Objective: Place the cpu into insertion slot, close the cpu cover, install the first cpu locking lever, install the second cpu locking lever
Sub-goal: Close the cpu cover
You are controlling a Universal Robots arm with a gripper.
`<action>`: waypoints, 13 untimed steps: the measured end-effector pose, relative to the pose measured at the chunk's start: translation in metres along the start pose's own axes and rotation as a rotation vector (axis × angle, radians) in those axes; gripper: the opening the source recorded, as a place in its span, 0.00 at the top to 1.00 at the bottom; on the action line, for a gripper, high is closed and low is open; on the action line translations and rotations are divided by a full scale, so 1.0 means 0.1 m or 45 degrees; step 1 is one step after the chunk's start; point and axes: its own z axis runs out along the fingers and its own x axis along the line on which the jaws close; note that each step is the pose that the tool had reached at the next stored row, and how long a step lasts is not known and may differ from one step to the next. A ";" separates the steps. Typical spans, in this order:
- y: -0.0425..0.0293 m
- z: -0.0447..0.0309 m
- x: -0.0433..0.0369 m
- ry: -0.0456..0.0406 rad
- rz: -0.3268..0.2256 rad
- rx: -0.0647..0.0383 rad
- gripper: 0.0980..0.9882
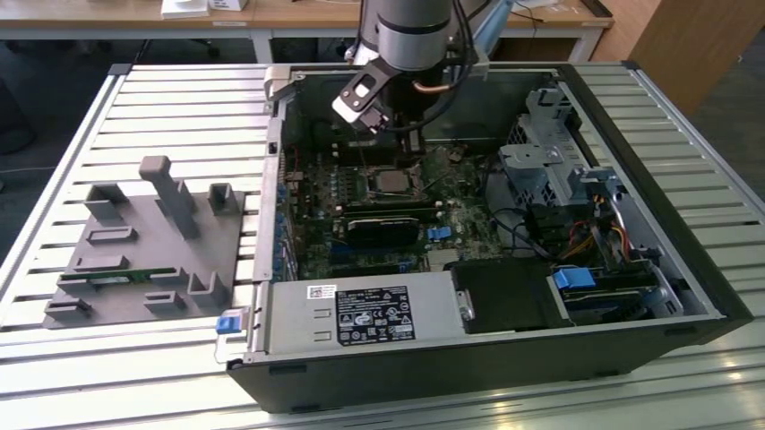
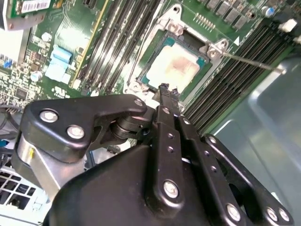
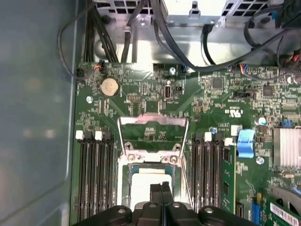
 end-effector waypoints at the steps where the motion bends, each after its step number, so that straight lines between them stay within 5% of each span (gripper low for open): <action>1: 0.016 0.001 -0.001 0.002 0.000 0.002 0.99; 11: 0.043 -0.154 -0.001 0.009 0.001 0.008 0.99; 13: 0.060 -0.154 -0.017 0.021 0.001 0.011 0.99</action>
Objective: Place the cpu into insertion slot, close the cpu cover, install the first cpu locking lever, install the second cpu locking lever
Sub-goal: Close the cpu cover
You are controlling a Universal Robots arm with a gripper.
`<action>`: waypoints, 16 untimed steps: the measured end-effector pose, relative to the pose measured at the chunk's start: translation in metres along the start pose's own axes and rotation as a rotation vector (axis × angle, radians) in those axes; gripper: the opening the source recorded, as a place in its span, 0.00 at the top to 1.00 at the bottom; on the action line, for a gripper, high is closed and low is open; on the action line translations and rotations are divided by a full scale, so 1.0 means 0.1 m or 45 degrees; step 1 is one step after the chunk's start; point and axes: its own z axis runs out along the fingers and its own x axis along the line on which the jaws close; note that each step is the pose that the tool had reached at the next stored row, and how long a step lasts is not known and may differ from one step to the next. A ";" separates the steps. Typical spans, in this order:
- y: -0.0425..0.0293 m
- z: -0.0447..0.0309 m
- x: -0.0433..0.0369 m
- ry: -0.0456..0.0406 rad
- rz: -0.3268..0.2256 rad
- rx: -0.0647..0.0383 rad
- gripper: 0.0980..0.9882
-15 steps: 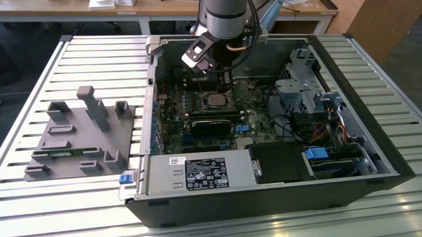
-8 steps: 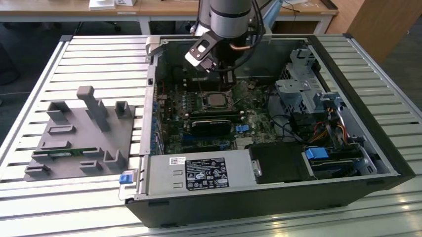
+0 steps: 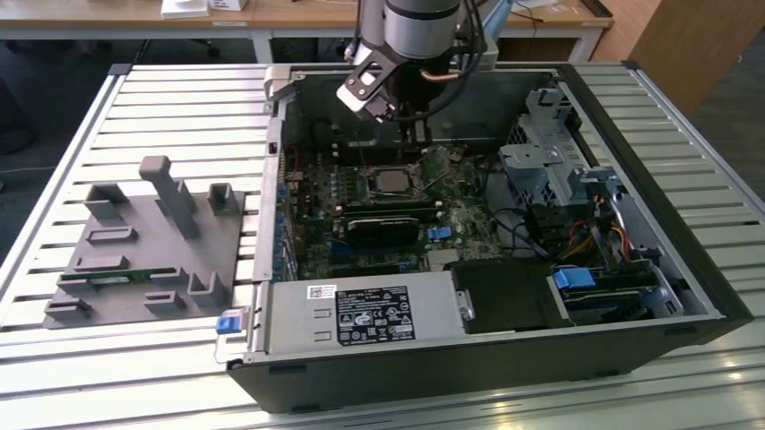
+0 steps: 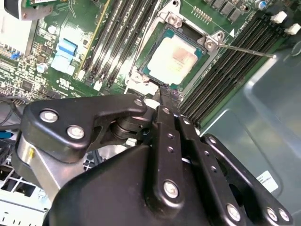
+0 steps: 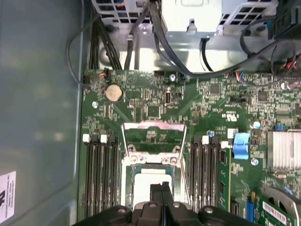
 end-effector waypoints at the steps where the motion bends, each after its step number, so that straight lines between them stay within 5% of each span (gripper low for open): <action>1: 0.009 0.000 -0.009 0.009 0.000 0.001 0.99; 6: 0.101 0.004 -0.021 0.048 0.003 0.011 0.99; 16: 0.204 0.011 -0.022 0.048 0.003 0.014 0.99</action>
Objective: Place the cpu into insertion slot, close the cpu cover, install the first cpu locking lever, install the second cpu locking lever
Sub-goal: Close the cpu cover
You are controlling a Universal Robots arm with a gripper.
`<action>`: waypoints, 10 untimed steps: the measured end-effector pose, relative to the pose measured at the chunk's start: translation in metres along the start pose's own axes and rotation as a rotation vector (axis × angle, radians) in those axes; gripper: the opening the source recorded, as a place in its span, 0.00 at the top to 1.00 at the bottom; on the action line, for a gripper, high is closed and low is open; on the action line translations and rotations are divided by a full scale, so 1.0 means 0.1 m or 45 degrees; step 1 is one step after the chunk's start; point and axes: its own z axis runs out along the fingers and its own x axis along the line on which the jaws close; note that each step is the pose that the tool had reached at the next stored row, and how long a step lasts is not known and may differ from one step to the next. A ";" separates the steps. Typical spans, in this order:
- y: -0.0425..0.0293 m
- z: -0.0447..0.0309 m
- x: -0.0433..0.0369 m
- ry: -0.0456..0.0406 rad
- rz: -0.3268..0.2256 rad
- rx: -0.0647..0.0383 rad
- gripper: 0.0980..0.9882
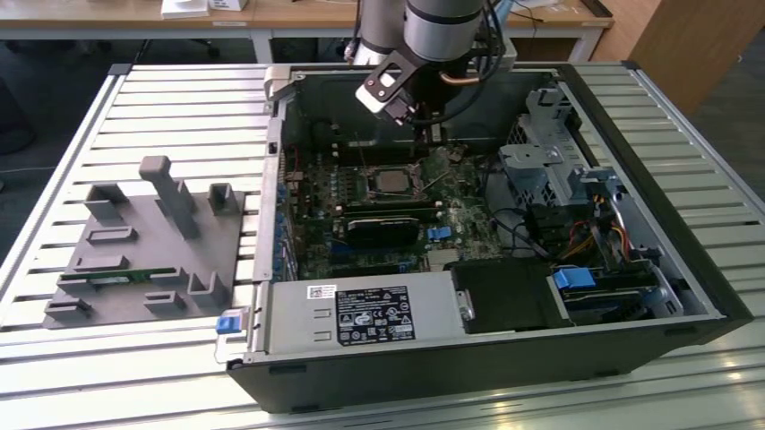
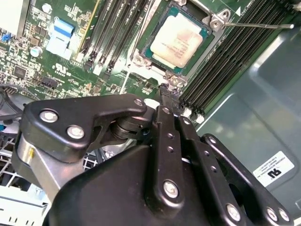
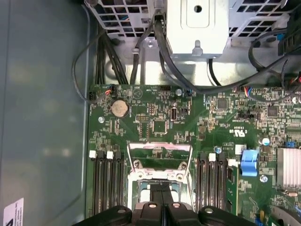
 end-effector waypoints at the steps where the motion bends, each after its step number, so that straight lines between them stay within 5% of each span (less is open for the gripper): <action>1: 0.005 0.001 0.000 0.000 0.000 0.000 0.99; 10: 0.097 -0.001 0.000 0.000 0.000 0.001 0.99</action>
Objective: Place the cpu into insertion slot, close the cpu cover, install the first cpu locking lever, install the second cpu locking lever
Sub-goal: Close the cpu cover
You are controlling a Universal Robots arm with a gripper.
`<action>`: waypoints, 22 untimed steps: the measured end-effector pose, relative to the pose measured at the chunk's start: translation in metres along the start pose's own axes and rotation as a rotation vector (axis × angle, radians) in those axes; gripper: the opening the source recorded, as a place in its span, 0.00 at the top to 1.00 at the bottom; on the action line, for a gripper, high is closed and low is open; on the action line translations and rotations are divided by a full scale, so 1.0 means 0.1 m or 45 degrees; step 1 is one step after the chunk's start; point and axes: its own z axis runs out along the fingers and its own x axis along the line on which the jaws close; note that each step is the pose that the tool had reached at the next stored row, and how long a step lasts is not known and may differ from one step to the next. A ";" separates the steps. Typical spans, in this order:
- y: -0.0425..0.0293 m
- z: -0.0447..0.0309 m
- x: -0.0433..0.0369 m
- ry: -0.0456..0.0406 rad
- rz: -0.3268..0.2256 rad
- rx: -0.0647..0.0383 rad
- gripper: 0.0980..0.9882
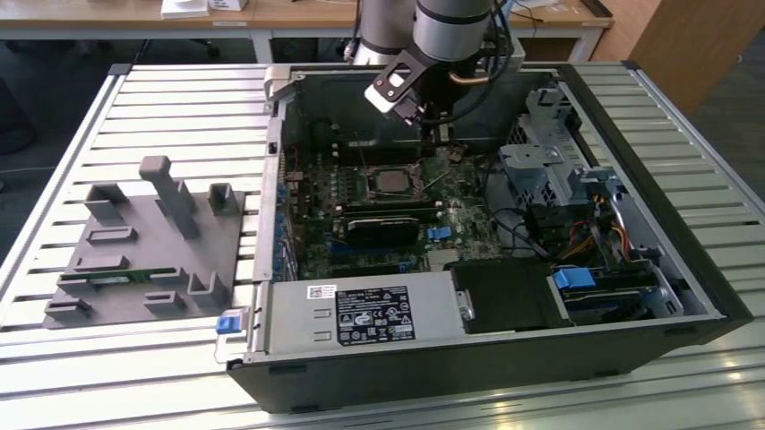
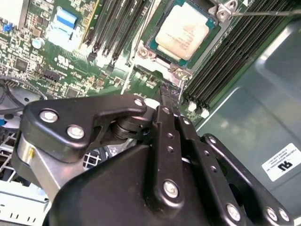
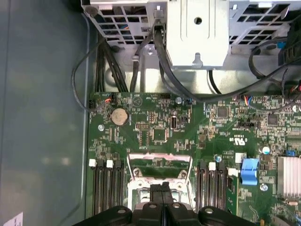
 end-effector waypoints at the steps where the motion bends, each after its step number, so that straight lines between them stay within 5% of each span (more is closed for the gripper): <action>1: 0.001 -0.013 0.001 0.000 0.000 0.000 0.99; 22: 0.210 -0.015 0.001 0.000 0.001 0.006 0.99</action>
